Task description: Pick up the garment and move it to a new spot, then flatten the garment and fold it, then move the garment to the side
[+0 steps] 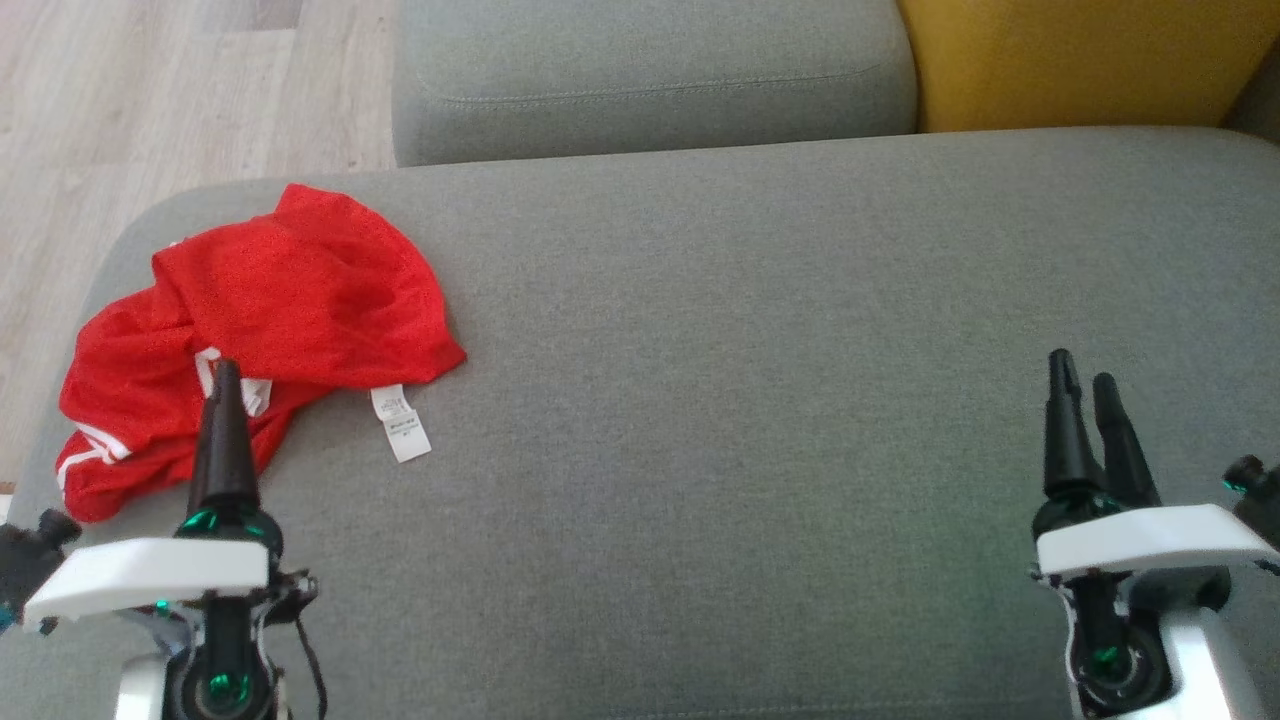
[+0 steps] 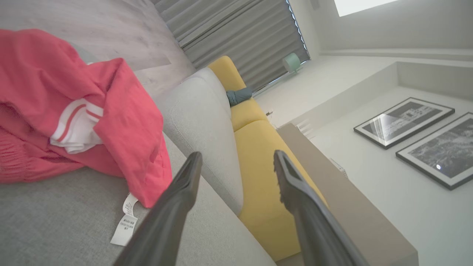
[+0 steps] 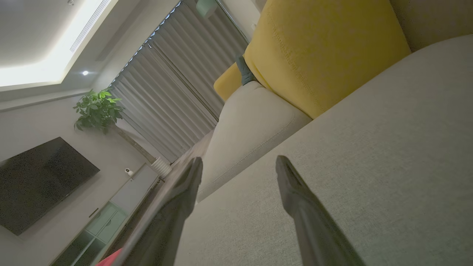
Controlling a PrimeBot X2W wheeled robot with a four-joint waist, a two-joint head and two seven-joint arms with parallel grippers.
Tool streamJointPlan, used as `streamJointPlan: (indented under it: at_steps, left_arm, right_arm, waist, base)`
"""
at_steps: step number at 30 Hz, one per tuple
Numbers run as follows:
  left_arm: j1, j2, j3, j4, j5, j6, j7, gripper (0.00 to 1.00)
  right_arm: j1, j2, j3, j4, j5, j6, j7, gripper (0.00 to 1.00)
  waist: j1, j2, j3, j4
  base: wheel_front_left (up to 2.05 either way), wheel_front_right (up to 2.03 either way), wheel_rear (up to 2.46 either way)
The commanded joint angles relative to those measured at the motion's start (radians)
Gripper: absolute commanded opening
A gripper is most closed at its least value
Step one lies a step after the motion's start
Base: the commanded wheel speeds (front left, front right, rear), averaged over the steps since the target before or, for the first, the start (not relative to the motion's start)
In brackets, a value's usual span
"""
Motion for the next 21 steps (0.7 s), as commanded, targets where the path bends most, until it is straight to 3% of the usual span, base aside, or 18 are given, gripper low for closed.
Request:
streamJointPlan:
  at_steps: [1, 15, 21]
  left_arm:
    - [-0.042, 0.015, 0.005, -0.05, 0.035, 0.004, -0.012, 1.0]
    - [-0.025, 0.02, -0.082, -0.088, 0.375, 0.005, -0.053, 1.0]
    - [-0.017, 0.036, -0.122, -0.093, 0.503, 0.03, -0.07, 1.0]
  right_arm:
    - [-0.065, -0.017, 0.021, -0.046, -0.043, 0.0, -0.015, 1.0]
    - [-0.065, -0.005, 0.088, -0.047, -0.293, 0.0, -0.057, 1.0]
    - [-0.062, 0.0, 0.095, -0.066, -0.397, 0.0, -0.075, 1.0]
  waist:
    - [0.0, 0.0, 0.0, -0.001]
    - [0.0, 0.0, -0.008, -0.008]
    - [0.0, 0.0, -0.011, -0.01]
  base:
    - [0.0, 0.0, 0.0]
    - [0.0, 0.0, 0.0]
    - [0.0, 0.0, 0.0]
